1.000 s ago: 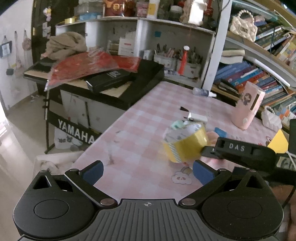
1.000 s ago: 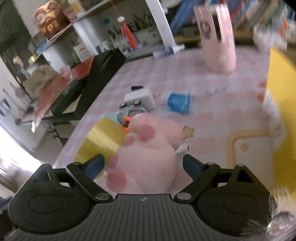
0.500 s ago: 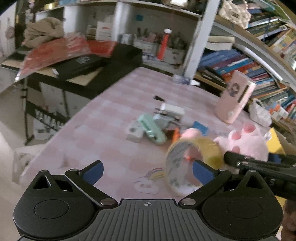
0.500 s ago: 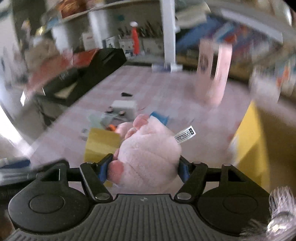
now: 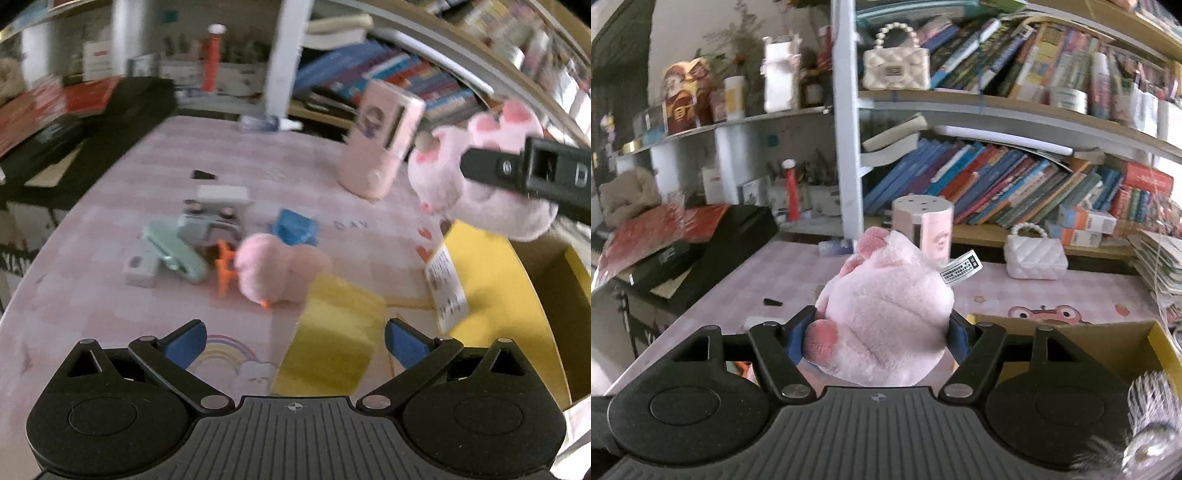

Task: Organize objects
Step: 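Grasp the pink plush pig with the right tool while the left tool grasps the yellow tape, then carry the pig and tape roll over the yellow box with both tools, then lower both tools into the box and open them to drop pig and tape, then withdraw both tools from the box and move toward the remaining toys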

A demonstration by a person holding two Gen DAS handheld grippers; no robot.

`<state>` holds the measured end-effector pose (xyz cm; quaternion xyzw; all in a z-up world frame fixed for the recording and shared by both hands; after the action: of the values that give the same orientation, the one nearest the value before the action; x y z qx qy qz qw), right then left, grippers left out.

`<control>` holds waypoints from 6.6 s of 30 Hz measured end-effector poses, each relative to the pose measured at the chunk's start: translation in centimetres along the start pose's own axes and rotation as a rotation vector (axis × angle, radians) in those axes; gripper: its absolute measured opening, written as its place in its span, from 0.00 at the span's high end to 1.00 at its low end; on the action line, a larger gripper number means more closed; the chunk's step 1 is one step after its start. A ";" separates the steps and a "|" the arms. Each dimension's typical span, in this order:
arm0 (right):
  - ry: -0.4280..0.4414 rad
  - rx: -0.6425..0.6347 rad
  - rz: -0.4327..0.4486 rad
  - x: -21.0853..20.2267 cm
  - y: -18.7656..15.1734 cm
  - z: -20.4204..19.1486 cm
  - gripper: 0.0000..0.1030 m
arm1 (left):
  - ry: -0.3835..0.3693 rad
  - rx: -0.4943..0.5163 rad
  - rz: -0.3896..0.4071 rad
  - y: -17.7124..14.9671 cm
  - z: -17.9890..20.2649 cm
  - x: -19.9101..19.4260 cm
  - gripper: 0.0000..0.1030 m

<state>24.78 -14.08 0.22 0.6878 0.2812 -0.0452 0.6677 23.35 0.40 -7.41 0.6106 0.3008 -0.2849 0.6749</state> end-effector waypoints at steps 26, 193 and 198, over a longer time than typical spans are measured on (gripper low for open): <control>0.067 0.069 -0.086 -2.9 -2.5 -1.7 0.33 | 0.051 0.033 0.102 -0.9 -2.6 -4.9 0.67; -0.090 0.118 -0.283 -17.5 -15.3 -4.5 0.15 | 0.110 0.216 0.123 -12.9 -2.3 -15.4 0.10; -0.043 0.084 -0.296 -16.3 -14.8 -6.8 0.15 | 0.141 0.166 0.128 -12.7 -4.9 -15.9 0.10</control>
<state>2.34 -13.67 -5.20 0.6651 0.3628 -0.1697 0.6303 3.11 4.35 -4.06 0.7010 0.2833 -0.2216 0.6158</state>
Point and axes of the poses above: each gripper's, at about its wrist camera, not at the fingertips, and x roughly the way its jaws point, z to its right, y to its top, the point moved 4 cm from there along x, roughly the way its jaws point, and after that the axes turned 9 degrees about y, right-handed, at the moved point
